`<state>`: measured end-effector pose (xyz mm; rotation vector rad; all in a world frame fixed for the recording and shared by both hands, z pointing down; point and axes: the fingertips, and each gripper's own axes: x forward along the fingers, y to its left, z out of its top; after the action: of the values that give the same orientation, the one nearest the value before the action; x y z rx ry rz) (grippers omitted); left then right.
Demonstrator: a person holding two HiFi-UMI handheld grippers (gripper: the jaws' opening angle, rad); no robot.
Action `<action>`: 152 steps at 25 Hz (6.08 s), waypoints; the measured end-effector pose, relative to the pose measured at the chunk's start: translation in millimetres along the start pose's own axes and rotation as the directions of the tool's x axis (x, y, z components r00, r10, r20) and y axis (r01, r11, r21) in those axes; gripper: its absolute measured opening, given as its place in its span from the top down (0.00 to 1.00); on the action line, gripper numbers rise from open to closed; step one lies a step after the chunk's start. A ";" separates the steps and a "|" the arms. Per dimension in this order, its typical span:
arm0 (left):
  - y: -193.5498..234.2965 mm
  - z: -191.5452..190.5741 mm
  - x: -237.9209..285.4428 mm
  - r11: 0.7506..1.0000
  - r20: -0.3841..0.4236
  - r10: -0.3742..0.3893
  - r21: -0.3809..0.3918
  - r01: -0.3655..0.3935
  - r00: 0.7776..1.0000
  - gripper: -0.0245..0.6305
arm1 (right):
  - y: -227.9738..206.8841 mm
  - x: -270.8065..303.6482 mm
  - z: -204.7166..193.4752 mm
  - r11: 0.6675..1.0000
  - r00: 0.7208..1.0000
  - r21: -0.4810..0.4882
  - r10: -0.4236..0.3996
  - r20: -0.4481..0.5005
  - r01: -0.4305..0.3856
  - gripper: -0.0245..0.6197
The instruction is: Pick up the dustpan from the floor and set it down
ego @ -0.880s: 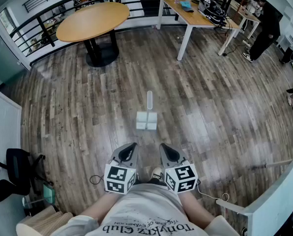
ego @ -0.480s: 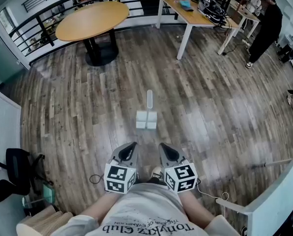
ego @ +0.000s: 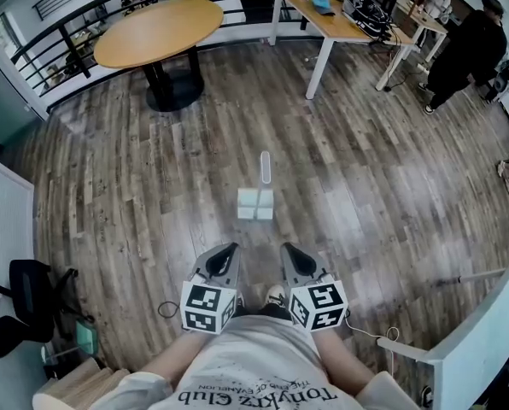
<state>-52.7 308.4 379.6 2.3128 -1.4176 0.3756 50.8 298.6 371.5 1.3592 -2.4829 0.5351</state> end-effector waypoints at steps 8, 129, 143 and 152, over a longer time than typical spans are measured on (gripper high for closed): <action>23.3 -5.9 -12.3 0.998 -0.009 -0.060 0.005 0.060 0.998 0.93 | 19.1 9.3 -3.0 0.997 0.997 -0.010 -0.073 0.000 0.073 0.92; 168.3 23.8 306.3 0.991 -0.244 -0.076 -0.129 0.045 0.967 0.93 | -169.6 372.4 -91.1 0.991 0.895 0.068 -0.073 -0.441 0.114 0.54; 175.4 18.7 303.1 0.991 -0.253 -0.063 -0.131 0.031 0.965 0.93 | -172.0 372.5 -100.6 0.988 0.862 0.065 -0.087 -0.499 0.138 0.78; 174.8 18.8 302.5 0.992 -0.259 -0.062 -0.124 0.031 0.964 0.93 | -178.5 367.7 -98.8 0.981 0.875 0.124 -0.071 -0.479 0.148 0.85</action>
<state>-72.5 -8.8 525.7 2.1073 -1.2202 0.5458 12.8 -22.9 639.8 1.2305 -1.9884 0.9296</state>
